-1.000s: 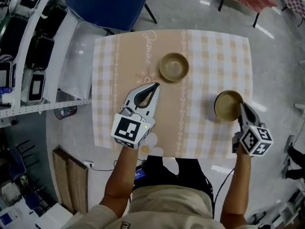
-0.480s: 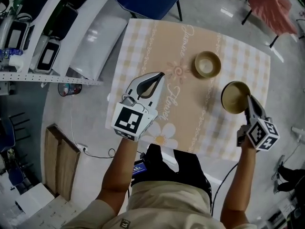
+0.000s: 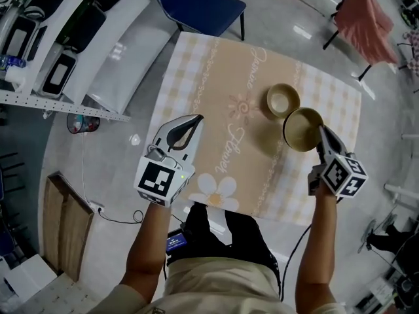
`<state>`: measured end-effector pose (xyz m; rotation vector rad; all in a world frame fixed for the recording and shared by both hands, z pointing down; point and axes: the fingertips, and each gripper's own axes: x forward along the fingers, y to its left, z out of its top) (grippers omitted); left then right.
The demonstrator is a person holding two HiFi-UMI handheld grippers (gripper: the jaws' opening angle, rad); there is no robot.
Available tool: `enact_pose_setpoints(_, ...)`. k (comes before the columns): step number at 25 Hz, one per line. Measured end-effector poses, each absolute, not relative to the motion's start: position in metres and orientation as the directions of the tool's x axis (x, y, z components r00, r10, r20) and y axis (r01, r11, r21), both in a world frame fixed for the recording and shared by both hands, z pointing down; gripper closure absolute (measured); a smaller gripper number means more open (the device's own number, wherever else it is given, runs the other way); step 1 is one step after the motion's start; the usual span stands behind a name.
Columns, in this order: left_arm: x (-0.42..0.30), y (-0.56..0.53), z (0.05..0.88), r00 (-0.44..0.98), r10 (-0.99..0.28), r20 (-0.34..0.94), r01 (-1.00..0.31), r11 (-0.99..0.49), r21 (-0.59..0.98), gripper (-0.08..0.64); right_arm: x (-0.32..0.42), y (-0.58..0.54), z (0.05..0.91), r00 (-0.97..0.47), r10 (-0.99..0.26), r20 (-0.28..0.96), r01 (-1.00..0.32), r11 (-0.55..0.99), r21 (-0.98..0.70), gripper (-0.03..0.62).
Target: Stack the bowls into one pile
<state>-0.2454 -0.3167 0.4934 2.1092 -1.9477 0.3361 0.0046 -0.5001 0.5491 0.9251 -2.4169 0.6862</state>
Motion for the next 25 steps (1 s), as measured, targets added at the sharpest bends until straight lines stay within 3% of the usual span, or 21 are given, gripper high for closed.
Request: enact_pose_setpoints(25, -0.27, -0.283, 0.532, 0.042, -0.924, 0.38, -0.997, -0.015, 0.073, 0.554, -0.057, -0.551, 0.609, -0.641, -0.443, 0.627, -0.706, 0.661, -0.255, 0.574)
